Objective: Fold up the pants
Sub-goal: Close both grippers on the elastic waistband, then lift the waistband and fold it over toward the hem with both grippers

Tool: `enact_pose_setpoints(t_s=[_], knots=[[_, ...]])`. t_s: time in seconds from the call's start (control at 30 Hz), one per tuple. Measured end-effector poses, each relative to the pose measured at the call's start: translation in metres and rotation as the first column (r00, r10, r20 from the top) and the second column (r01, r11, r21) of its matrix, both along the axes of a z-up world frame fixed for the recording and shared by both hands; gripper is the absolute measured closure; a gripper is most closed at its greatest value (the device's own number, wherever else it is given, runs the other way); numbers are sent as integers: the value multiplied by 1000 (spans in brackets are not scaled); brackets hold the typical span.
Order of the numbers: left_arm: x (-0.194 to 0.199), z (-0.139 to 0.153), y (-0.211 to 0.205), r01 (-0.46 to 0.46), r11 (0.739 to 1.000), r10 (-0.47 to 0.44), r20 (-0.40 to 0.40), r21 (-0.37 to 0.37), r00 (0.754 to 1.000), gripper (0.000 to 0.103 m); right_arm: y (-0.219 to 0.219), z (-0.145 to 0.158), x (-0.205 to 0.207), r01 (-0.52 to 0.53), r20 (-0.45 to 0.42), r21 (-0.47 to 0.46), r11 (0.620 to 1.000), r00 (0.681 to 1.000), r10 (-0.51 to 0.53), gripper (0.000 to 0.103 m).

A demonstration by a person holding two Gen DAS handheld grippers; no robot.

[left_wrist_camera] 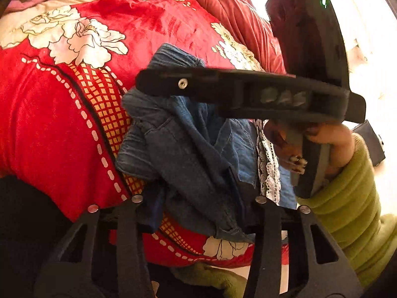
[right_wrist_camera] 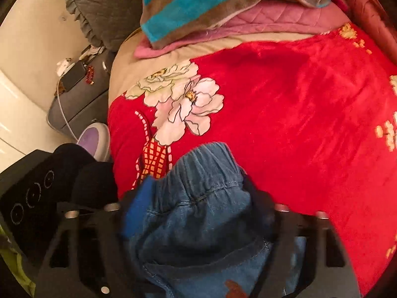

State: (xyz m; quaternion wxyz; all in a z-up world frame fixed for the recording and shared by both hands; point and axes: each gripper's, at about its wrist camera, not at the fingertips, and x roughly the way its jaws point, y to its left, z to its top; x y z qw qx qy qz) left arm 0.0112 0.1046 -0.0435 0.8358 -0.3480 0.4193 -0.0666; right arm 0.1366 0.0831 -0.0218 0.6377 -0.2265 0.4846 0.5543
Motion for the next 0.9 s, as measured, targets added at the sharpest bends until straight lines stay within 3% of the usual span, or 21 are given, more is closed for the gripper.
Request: enact_pose_setpoints(t_s=[0.13, 0.33, 0.53, 0.7, 0.73, 0.77, 0.83, 0.9], knots=[[-4, 8, -1, -7, 1000, 7, 21, -13, 1000, 71, -27, 19, 3, 56, -20, 92, 994, 998, -54, 70], [-5, 39, -23, 29, 997, -35, 85, 66, 996, 71, -97, 59, 2, 149, -32, 258, 955, 989, -145, 72], [-5, 76, -65, 109, 982, -135, 174, 155, 975, 71, -172, 84, -6, 241, -54, 373, 896, 970, -239, 72], [-4, 83, -108, 239, 954, -273, 198, 178, 941, 70, -235, 84, -14, 347, -83, 418, 840, 935, -345, 65], [-4, 82, -118, 275, 945, -309, 201, 177, 930, 66, -247, 81, -15, 372, -94, 421, 827, 925, -368, 61], [-5, 81, -130, 323, 928, -357, 202, 184, 912, 64, -260, 80, -15, 399, -106, 420, 815, 914, -392, 46], [-10, 79, -148, 396, 896, -432, 196, 200, 880, 60, -291, 71, -14, 498, -112, 415, 761, 858, -501, 27], [-19, 80, -156, 445, 872, -483, 202, 206, 852, 59, -322, 57, -11, 610, -107, 373, 699, 777, -621, 27]])
